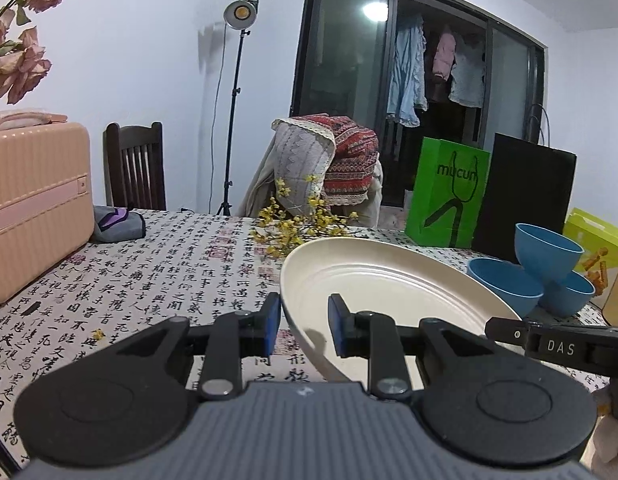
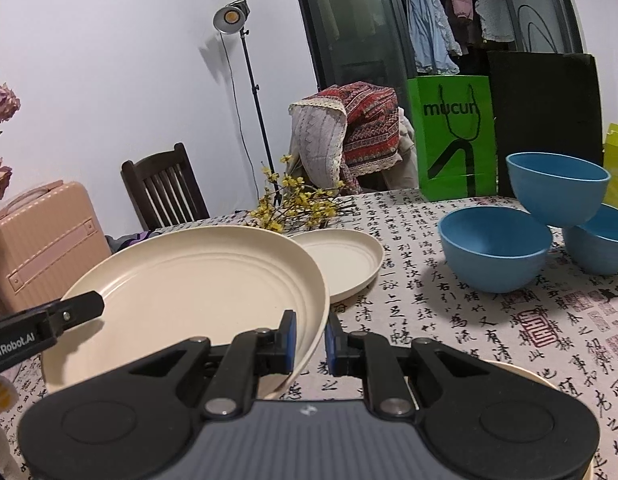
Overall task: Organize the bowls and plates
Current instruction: 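Lower the held cream plate toward the tablecloth with both grippers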
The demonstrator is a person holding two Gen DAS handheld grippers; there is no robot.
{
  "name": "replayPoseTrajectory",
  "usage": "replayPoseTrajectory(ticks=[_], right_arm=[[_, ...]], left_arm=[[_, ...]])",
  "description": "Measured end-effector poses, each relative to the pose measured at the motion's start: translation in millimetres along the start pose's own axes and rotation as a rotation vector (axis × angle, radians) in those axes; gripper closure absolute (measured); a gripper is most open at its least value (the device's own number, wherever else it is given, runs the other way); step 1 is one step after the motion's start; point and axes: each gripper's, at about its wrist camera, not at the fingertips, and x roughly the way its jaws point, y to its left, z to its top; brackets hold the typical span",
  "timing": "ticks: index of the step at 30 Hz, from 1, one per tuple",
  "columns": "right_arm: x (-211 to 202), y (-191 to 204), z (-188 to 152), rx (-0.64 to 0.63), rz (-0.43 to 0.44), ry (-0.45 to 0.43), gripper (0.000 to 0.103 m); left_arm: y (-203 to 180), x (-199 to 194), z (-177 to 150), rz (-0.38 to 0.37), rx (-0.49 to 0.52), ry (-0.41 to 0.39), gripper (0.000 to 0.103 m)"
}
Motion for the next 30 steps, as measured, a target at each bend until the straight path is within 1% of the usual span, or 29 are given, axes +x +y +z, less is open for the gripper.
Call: replayPoseTrajectory(ticks=[9,30], right_arm=[[-18.3,-17.8,-2.8,0.001,-0.026,-0.02,0.089],[-37.2,-49.5,-11.1,0.026,-0.069,-0.037,0.089]], left_arm=[[-17.9,-4.0,-4.2,-0.035,0.013,-0.003,0.077],[-47.4,-6.6,-12.1,-0.088,0.031,0.005,0.077]])
